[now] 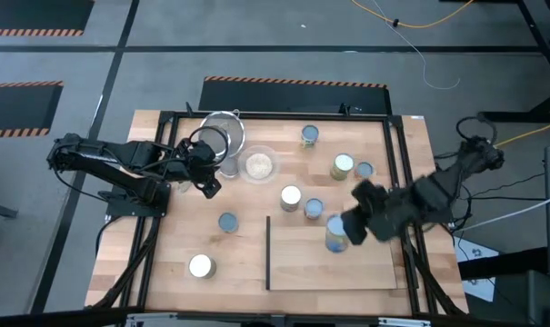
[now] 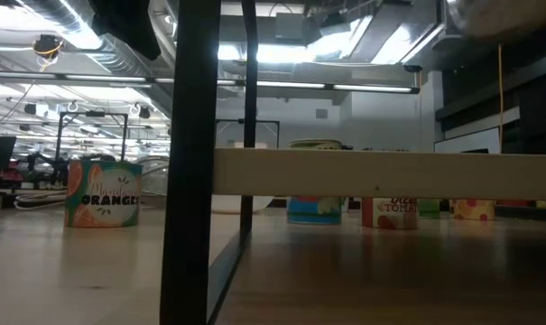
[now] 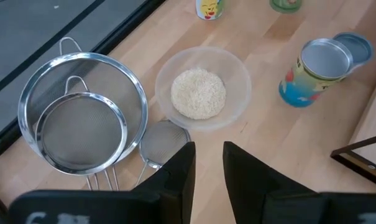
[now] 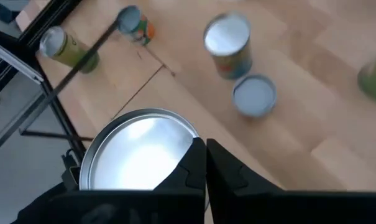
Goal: Pick and place cans onto a shelf
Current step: Put the blue can on the shelf
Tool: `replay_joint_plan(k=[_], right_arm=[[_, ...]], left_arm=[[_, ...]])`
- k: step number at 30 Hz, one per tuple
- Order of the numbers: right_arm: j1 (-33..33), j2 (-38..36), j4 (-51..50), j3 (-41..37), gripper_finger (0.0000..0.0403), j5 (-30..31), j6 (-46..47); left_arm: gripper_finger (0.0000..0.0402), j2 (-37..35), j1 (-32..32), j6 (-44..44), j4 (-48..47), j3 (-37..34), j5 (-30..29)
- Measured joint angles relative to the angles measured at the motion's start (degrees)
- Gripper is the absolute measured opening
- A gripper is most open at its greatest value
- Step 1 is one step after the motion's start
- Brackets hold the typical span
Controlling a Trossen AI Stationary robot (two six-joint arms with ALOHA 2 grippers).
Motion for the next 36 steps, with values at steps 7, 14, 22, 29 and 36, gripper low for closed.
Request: replay_joint_plan(k=[7, 14, 22, 29, 36], right_arm=[[8.69, 5.16, -0.03, -2.6, 0.0, 2.49, 10.2], [10.97, 11.66, 0.2, -4.36, 0.0, 5.07, 15.8], [11.07, 17.55, -0.05, -4.38, 0.0, 6.29, 16.58], [11.07, 18.36, -0.06, -4.37, 0.0006, 6.54, 16.62], [11.07, 18.36, -0.14, -4.38, 0.0026, 6.2, 16.61]], left_arm=[[0.0076, -0.02, 0.0, 0.02, 0.04, 0.0, 0.0], [0.0078, -0.02, 0.0, -0.02, 0.13, 0.0, 0.03], [0.0077, -0.01, 0.0, -0.02, 0.13, 0.0, 0.07], [0.0075, -0.01, -0.01, -0.03, 0.12, 0.0, 0.09], [0.0076, -0.02, 0.0, -0.02, 0.11, 0.0, 0.09]])
